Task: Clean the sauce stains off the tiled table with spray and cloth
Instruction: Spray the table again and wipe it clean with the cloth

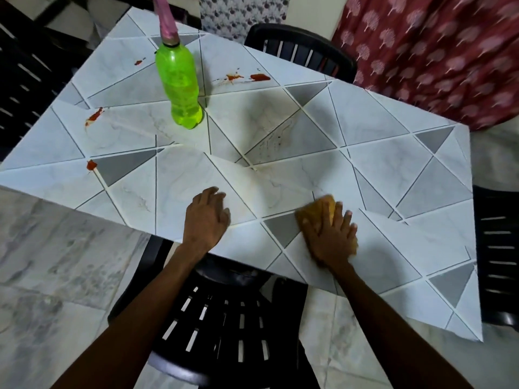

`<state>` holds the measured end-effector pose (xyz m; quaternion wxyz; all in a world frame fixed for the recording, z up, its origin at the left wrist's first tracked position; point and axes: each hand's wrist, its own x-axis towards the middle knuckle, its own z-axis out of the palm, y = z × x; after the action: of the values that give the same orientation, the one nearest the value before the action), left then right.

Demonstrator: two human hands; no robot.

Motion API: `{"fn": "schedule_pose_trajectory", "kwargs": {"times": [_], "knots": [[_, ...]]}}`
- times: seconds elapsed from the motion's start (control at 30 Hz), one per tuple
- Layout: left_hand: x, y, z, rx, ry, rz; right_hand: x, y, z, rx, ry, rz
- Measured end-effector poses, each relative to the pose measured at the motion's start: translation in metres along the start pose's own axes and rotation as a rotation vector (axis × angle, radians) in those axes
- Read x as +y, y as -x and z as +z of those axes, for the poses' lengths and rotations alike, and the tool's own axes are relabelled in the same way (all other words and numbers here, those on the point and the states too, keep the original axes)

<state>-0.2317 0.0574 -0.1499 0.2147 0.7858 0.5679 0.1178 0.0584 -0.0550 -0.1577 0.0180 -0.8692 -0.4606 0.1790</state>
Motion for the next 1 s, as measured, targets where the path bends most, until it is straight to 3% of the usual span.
{"fn": "schedule_pose_trajectory", "kwargs": {"times": [0.1, 0.17, 0.23, 0.33, 0.43, 0.5, 0.6, 0.67, 0.77, 0.87, 1.0], "knots": [[0.002, -0.014, 0.008, 0.004, -0.023, 0.001, -0.048, -0.075, -0.004, 0.067, -0.014, 0.006], [0.006, -0.022, 0.01, 0.027, -0.044, -0.019, -0.082, -0.091, 0.003, 0.156, 0.064, -0.09], [0.011, -0.03, 0.007, 0.044, -0.081, -0.06, -0.103, -0.063, 0.012, 0.19, 0.095, -0.302], [0.018, -0.045, 0.004, 0.064, -0.079, -0.109, -0.092, 0.004, 0.025, 0.025, 0.096, -0.699], [0.024, -0.071, 0.0, 0.087, -0.045, -0.128, -0.072, -0.023, 0.018, -0.021, 0.074, -0.888], [0.031, -0.091, 0.002, 0.099, -0.053, -0.101, -0.072, -0.087, 0.008, 0.06, 0.134, -0.869], [0.039, -0.121, 0.01, 0.111, -0.051, -0.061, -0.085, -0.212, -0.024, 0.166, 0.18, -0.642], [0.047, -0.14, 0.019, 0.108, -0.047, 0.013, -0.095, -0.289, -0.048, 0.142, 0.175, -0.477], [0.063, -0.166, 0.022, 0.13, -0.07, 0.099, -0.106, -0.331, -0.061, 0.185, 0.131, -0.38], [0.066, -0.19, 0.022, 0.104, -0.101, 0.082, -0.09, -0.27, -0.045, 0.229, 0.125, -0.527], [0.066, -0.222, 0.023, 0.004, -0.144, 0.05, -0.037, -0.175, -0.032, 0.116, 0.078, -0.866]]}}
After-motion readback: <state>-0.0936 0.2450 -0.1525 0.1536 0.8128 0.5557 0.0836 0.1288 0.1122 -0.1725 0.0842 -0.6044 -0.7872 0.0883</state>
